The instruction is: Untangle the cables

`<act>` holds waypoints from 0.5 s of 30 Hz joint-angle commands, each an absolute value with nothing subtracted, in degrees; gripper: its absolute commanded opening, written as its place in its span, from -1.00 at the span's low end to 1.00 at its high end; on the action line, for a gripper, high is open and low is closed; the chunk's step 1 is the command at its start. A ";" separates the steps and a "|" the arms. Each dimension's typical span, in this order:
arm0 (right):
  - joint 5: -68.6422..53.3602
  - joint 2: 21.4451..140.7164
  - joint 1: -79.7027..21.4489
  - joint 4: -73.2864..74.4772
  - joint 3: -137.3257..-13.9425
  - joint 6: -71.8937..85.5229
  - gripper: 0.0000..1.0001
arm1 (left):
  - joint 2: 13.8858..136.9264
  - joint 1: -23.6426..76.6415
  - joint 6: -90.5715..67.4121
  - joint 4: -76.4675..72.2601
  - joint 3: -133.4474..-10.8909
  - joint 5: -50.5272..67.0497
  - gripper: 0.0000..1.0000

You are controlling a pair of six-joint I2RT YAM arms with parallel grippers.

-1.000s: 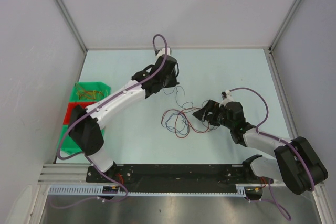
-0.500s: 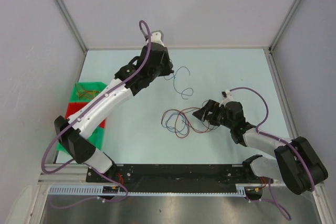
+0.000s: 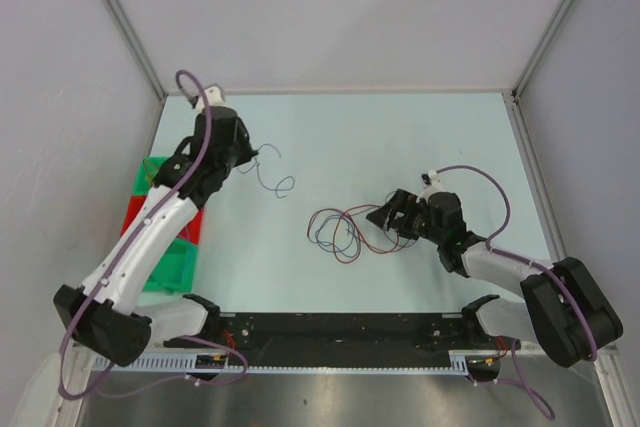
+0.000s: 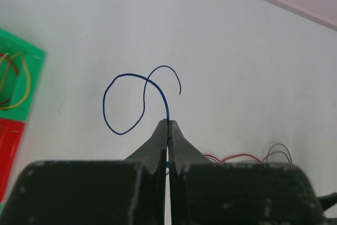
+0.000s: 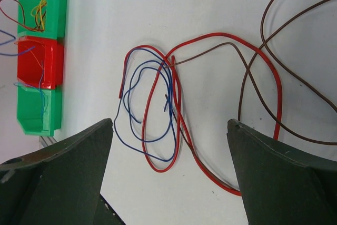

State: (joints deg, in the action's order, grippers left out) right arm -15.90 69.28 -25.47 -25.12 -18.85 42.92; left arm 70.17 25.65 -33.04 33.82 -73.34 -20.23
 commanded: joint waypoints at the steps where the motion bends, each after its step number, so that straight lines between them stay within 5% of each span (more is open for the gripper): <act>1: -15.64 70.31 -25.22 -25.58 -21.97 43.07 0.88 | 63.47 19.97 -32.52 35.50 -68.83 -22.06 -0.99; 15: -15.38 71.37 -25.22 -24.43 -22.85 43.42 0.87 | 54.76 0.55 -26.72 44.29 -65.39 -22.68 -1.00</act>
